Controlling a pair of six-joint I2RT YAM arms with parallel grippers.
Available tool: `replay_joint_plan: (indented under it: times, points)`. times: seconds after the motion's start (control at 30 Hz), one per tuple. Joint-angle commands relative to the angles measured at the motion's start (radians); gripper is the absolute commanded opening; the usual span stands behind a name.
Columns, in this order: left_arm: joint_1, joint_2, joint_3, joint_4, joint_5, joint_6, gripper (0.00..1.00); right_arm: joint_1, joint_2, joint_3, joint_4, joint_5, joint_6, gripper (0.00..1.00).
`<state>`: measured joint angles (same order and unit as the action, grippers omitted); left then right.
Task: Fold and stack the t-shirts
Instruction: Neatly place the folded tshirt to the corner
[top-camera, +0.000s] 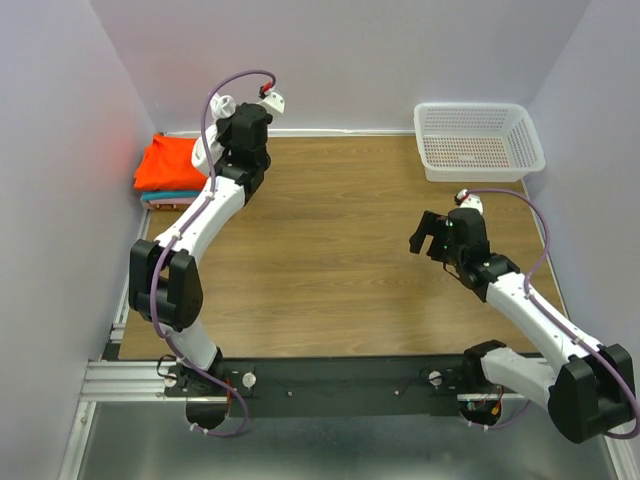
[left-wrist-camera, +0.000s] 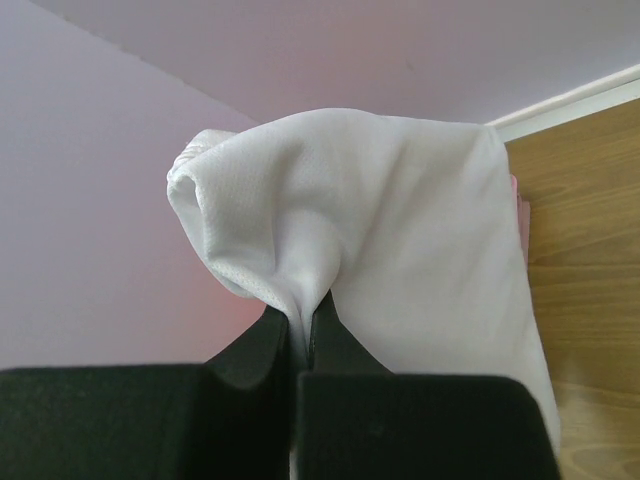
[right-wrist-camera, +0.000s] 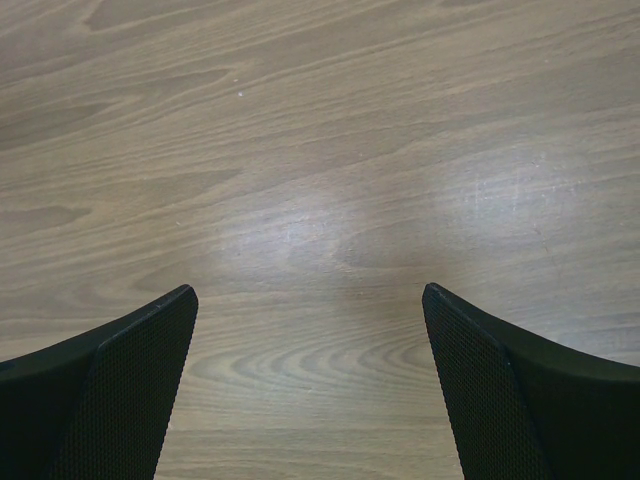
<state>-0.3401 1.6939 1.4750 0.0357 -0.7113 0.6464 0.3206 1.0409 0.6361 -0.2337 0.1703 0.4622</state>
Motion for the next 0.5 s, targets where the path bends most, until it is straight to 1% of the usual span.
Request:
replay_joint_plan:
  times: [0.0,0.2,0.33,0.47]
  points:
    - [0.018,-0.028,0.022,-0.011,0.065,0.090,0.00,-0.002,0.011,-0.007,-0.019,0.055,-0.007,1.00]
    - [0.056,-0.053,0.027,-0.011,0.125,0.119,0.00,0.000,0.025,-0.001,-0.019,0.067,-0.008,1.00]
    - [0.087,-0.053,0.016,-0.008,0.193,0.131,0.00,0.000,0.041,0.002,-0.019,0.071,-0.008,1.00]
    - [0.118,-0.016,0.022,0.021,0.207,0.154,0.00,0.000,0.051,0.008,-0.019,0.083,-0.008,1.00]
